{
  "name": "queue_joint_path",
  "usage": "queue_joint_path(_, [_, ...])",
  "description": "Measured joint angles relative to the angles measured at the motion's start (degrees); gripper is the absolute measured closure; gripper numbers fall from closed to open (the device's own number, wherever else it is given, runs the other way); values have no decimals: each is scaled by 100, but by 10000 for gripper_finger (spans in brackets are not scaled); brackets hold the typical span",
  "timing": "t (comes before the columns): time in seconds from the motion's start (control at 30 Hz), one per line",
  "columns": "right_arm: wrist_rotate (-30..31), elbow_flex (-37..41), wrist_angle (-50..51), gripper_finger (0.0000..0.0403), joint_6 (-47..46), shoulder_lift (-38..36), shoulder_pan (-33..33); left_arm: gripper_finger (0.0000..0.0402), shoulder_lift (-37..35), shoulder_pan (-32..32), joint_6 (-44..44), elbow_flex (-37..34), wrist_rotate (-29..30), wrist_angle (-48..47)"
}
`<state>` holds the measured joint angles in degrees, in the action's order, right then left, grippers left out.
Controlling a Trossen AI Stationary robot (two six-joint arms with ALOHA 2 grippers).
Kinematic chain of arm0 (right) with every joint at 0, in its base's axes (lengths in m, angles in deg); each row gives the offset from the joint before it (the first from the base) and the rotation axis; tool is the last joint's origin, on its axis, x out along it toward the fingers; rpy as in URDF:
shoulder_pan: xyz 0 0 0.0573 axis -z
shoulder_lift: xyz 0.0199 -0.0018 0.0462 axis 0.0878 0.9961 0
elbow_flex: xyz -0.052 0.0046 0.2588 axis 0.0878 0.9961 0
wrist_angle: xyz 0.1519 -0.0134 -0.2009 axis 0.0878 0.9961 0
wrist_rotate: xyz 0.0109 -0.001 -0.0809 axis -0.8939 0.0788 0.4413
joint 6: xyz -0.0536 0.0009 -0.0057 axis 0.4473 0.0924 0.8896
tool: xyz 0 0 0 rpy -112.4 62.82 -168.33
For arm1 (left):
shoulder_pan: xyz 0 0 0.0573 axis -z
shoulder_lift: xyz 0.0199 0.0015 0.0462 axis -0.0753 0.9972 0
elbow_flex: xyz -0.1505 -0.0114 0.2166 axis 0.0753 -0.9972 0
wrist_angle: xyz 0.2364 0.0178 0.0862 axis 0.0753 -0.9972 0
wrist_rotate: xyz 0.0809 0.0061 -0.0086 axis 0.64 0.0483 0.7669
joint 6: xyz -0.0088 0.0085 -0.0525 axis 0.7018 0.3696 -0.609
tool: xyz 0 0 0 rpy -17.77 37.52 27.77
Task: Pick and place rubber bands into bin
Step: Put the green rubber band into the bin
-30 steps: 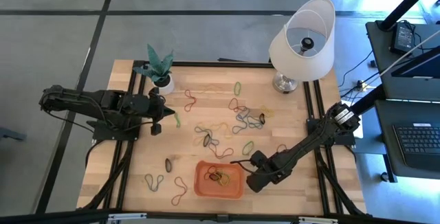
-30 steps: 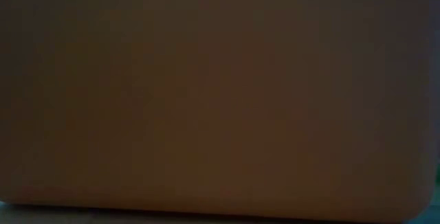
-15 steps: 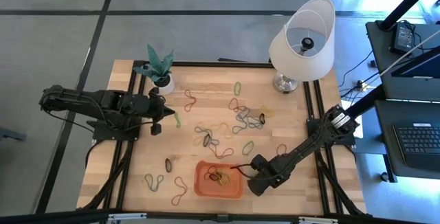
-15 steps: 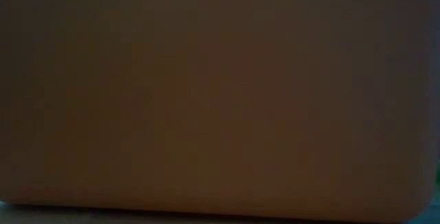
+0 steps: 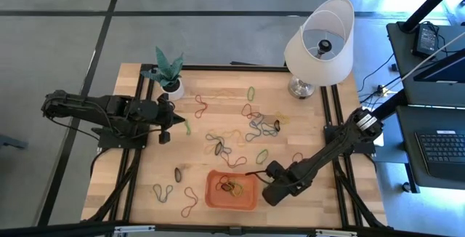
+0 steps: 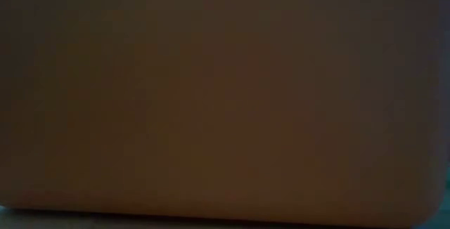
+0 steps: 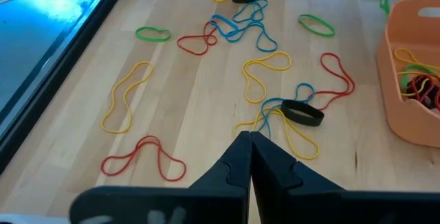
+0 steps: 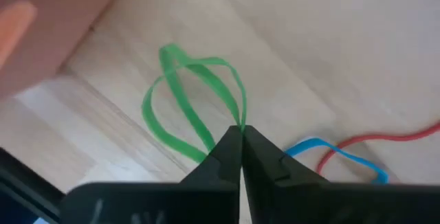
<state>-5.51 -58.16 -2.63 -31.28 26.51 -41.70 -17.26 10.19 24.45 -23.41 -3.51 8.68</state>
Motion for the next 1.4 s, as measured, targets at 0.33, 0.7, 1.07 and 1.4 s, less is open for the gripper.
queue_joint_path(0.33, [443,236,200,396,23,-28,7,398,1,2,-24,0,0,0])
queue_joint_path(0.7, [468,949,-292,383,30,-43,157,398,0,1,-16,0,0,0])
queue_joint_path(1.07, [460,967,-141,326,736,-101,157,398,0,2,-22,0,17,0])
queue_joint_path(1.4, [1013,982,96,266,1026,-633,157,398,0,1,-545,0,-15,-1])
